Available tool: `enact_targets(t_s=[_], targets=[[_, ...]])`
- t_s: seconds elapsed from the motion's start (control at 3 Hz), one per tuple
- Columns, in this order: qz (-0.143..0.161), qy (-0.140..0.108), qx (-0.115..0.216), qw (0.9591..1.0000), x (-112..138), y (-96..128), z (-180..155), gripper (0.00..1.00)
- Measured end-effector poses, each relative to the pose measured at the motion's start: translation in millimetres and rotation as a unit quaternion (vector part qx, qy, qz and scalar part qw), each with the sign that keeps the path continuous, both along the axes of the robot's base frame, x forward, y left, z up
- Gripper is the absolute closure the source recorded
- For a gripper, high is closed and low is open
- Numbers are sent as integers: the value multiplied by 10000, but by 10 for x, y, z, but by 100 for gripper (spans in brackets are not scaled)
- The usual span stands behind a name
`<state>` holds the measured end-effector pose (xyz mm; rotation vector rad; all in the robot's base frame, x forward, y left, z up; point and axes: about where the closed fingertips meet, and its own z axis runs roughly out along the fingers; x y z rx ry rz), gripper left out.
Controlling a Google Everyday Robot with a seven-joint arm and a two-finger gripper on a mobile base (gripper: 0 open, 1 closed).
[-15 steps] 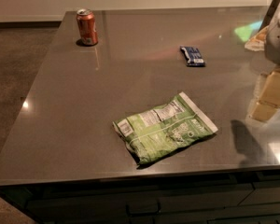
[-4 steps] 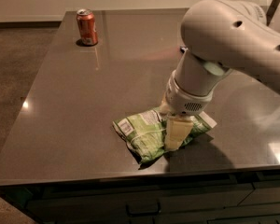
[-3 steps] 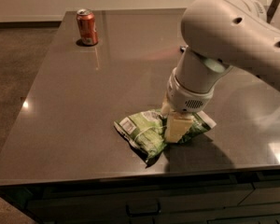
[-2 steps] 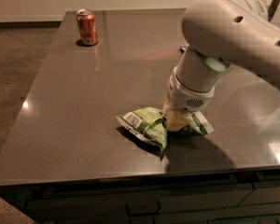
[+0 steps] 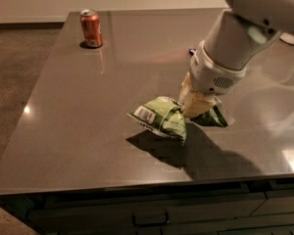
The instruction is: Pick green jalapeno chip bag
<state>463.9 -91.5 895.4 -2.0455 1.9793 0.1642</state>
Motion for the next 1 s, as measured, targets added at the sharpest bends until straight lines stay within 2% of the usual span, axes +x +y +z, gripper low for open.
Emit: enact_targets(t_s=[0.67,1.0], targets=[[289,-225,508,9980,-17,76,760,100],[289,-226,509,9980,-16,78,758,100]])
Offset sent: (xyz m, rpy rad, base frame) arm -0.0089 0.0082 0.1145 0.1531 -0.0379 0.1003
